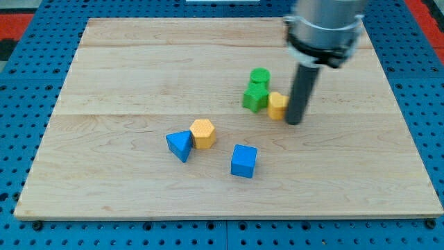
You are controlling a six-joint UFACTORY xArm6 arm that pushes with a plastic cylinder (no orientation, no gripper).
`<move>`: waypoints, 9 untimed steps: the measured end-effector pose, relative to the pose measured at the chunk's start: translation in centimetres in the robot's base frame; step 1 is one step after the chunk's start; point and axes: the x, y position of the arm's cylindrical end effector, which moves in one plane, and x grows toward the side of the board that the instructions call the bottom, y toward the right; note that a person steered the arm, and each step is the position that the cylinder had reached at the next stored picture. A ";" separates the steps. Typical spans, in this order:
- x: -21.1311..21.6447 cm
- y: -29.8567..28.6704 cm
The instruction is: Move the yellow heart to the top of the yellow hexagon
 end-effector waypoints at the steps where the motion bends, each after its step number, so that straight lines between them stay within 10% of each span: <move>1: 0.0 -2.5; 7: 3.0 4.5; 9: -3.1 1.7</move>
